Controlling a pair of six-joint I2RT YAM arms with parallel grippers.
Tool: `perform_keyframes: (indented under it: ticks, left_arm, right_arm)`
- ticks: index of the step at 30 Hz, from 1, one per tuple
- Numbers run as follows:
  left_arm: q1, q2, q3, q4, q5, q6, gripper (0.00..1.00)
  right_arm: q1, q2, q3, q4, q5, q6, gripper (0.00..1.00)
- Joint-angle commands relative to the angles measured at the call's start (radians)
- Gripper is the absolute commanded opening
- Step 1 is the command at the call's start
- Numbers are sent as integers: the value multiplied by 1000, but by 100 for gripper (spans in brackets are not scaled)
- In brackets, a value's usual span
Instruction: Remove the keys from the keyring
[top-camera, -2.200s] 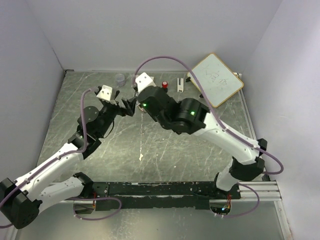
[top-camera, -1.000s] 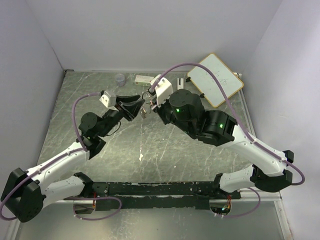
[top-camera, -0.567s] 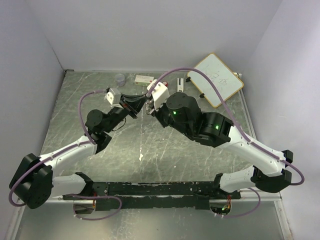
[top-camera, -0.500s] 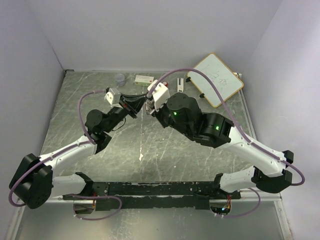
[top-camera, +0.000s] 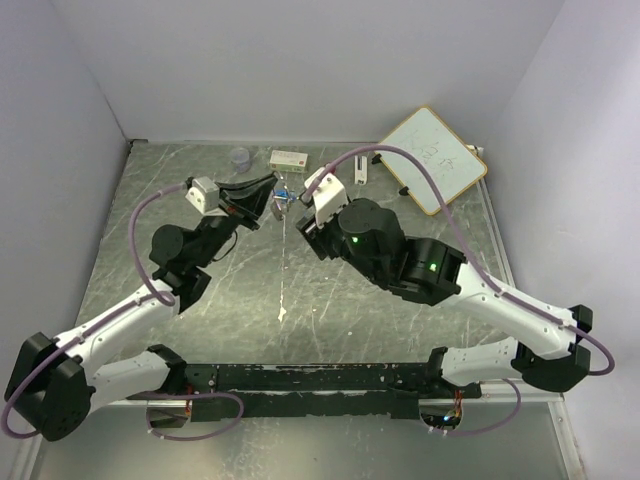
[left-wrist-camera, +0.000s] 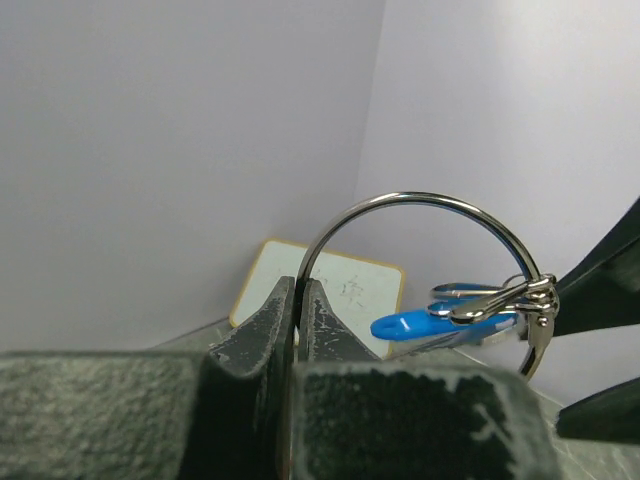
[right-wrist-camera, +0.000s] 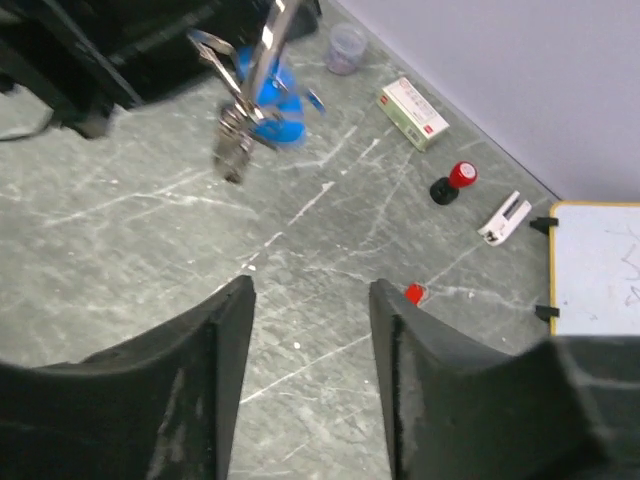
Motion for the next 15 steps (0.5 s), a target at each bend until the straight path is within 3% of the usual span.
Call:
perform_keyframes:
  ticks: [1, 3, 5, 10, 15]
  left_arm:
    - [7, -55, 12, -8, -29, 49, 7]
    - [6, -72, 11, -23, -22, 59, 7]
    - [6, -87, 8, -36, -24, 71, 7]
    - [5, -112, 73, -251, -33, 158, 7]
    - [5, -138, 93, -431, -130, 272, 7]
  right_arm:
    - [6, 21, -56, 88, 101, -9, 57]
    - [5, 33, -72, 126, 119, -19, 66]
    - [5, 36, -87, 161, 137, -31, 67]
    - [6, -21, -169, 285, 176, -48, 65]
    - [5, -119, -231, 398, 106, -48, 58]
